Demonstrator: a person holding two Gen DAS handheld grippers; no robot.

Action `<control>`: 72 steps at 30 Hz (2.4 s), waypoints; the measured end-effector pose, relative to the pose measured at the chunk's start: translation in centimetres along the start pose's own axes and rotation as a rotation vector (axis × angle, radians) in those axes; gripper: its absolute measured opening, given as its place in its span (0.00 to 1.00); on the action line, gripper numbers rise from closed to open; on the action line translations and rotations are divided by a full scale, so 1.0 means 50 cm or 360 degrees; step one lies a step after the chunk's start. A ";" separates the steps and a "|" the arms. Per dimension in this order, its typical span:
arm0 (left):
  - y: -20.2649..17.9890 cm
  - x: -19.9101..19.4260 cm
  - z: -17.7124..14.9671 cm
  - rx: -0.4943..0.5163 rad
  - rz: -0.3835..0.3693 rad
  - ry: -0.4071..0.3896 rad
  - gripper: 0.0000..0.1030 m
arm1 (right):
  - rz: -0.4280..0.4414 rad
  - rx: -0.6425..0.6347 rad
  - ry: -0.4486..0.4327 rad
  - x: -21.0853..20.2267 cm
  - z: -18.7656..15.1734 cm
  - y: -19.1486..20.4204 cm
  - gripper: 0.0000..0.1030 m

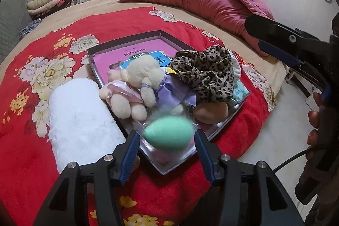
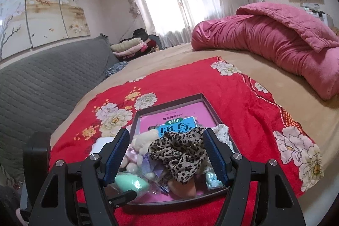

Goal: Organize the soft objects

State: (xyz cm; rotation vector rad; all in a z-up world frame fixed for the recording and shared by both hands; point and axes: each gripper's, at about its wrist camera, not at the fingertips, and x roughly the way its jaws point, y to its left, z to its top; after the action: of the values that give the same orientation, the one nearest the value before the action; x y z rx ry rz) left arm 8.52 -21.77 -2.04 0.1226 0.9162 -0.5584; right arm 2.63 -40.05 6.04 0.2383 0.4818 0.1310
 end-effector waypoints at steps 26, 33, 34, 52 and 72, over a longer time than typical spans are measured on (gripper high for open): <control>0.075 -0.185 -0.025 -0.0267 0.0189 -0.0220 0.60 | -0.0257 -0.0092 0.0091 -0.079 -0.045 0.139 0.73; 0.107 -0.235 -0.052 -0.0354 0.0295 -0.0249 0.60 | -0.0315 -0.0167 0.0186 -0.082 -0.075 0.193 0.75; 0.107 -0.237 -0.055 -0.0357 0.0306 -0.0244 0.60 | -0.0320 -0.0181 0.0197 -0.083 -0.081 0.202 0.75; 0.087 -0.247 -0.114 -0.0370 0.0330 -0.0132 0.60 | -0.0391 -0.0249 0.0284 -0.125 -0.132 0.241 0.75; 0.084 -0.244 -0.134 -0.0402 0.0390 -0.0085 0.60 | -0.0462 -0.0249 0.0326 -0.127 -0.158 0.240 0.75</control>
State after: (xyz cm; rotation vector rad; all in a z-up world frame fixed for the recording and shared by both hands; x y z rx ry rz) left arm 0.03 -11.03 2.81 -0.0088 0.8970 -0.2151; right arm -7.51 -28.08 5.13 -0.0006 0.7008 -0.0916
